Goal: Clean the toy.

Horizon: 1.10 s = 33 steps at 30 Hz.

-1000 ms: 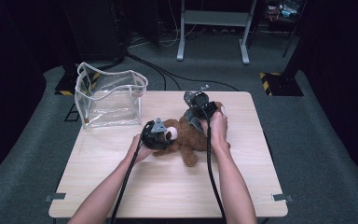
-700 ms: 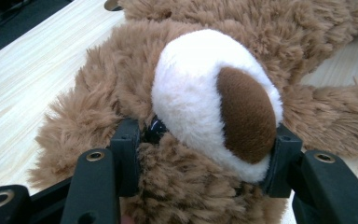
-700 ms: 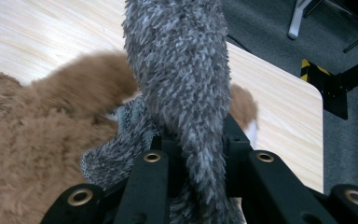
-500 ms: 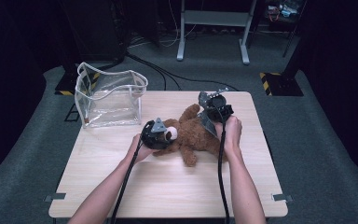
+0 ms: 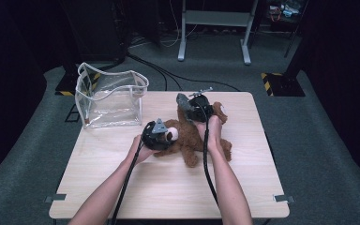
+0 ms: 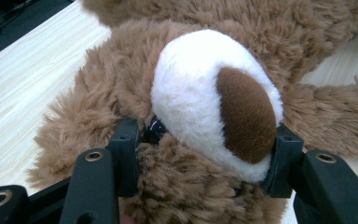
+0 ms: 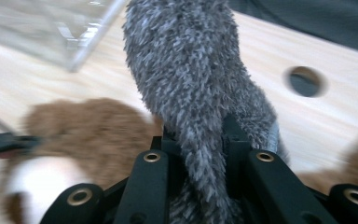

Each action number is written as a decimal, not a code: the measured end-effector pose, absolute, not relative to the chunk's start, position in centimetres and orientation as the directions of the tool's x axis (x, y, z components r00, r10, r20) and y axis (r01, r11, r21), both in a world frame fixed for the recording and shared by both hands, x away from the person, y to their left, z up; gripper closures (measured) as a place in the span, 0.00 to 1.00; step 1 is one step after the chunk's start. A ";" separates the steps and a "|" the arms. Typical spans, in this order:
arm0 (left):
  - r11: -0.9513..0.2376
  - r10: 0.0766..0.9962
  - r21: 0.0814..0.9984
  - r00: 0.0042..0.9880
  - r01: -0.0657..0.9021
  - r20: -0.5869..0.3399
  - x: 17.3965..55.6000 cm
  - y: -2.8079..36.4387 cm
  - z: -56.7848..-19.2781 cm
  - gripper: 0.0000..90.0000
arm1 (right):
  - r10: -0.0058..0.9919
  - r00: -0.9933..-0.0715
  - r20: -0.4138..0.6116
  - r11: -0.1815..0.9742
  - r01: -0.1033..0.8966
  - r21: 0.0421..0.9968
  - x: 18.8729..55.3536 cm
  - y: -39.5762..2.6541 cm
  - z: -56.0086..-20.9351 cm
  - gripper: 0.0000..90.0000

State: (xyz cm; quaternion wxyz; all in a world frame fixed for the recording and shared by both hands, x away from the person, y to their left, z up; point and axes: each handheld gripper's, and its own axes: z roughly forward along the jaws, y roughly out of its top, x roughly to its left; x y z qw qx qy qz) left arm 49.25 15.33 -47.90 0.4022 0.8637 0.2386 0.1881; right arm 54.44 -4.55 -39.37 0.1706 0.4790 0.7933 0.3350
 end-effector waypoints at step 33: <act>-0.546 0.569 0.794 0.814 0.268 0.116 49.3 15.5 -48.0 0.49 | 0.820 -0.562 0.106 0.329 0.615 0.717 53.6 -5.3 -39.8 0.85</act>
